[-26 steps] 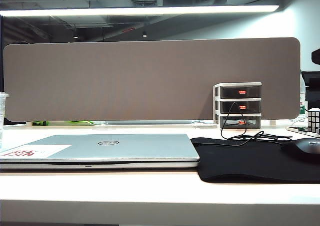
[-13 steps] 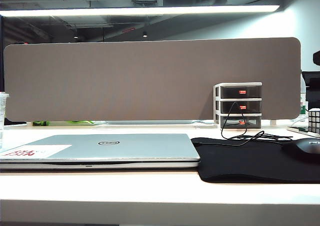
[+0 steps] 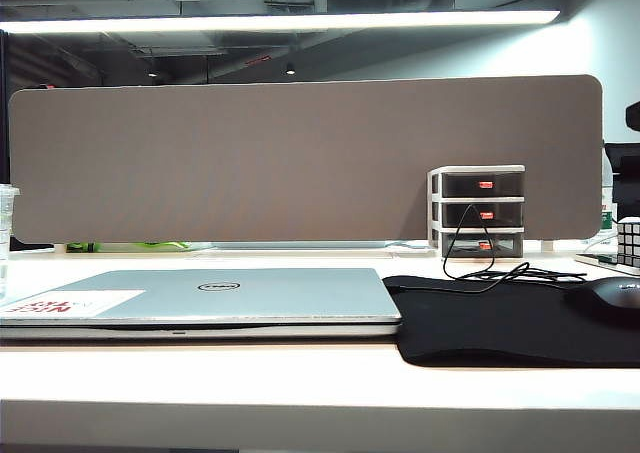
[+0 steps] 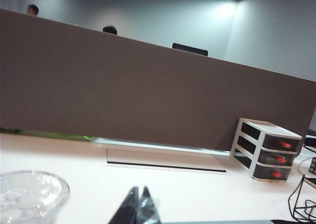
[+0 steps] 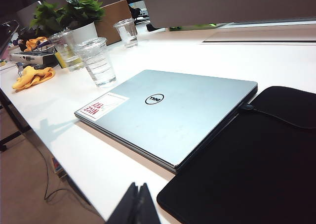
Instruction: Pick up the coffee cup and place it on the left side of the laptop.
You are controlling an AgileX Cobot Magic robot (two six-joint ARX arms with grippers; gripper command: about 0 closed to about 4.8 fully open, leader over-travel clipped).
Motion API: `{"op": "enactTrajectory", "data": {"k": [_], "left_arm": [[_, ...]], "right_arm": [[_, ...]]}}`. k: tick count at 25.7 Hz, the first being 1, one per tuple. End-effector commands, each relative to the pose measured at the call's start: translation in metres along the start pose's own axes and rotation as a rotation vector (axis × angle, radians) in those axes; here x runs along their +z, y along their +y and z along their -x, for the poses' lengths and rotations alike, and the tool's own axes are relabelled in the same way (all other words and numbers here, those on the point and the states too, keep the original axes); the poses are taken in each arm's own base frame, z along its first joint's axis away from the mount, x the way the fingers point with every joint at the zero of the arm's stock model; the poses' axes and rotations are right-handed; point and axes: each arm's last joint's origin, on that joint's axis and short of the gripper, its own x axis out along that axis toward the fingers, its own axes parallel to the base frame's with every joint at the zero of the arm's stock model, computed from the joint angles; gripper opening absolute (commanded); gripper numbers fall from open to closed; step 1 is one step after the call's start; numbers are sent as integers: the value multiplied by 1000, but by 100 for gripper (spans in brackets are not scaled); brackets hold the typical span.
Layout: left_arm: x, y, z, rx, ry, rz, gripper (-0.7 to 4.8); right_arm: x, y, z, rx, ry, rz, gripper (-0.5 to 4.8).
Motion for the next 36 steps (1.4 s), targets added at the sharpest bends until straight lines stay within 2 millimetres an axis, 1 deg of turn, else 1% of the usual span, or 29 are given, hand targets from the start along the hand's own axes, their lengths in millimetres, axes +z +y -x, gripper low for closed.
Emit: {"op": "enactTrajectory", "data": {"k": [1,5,9,12,16,23,25,29,36], "left_arm": [[-1,-1,2,13,34,29,-5],[1,-7,10,57,57,23,-5],[-1,-10,15,85,97,-16,-5],[-4,-11,19,129,123,-2,-5],[-5,-20,19,79,129,-20,-5],[-5,-26,24,90,122,-17,-5],[-5,-28,27,92,127,-18,-5],[-7,-31,34,93,139,-36,-5],[-8,-32,35,81,150,-71,-5]], "right_arm": [[0,0,0,-1,-8,10,-1],[0,0,0,-1,-8,11,-1],[0,0,0,-1,-8,10,-1],[0,0,0,-1,-8,11,-1],[0,0,0,-2,-8,11,-1],[0,-1,0,-29,-14,10,-1],[0,-2,0,-69,-22,10,-1],[1,-7,1,-223,-54,31,-1],[5,-13,3,-473,-93,163,-1]]}}
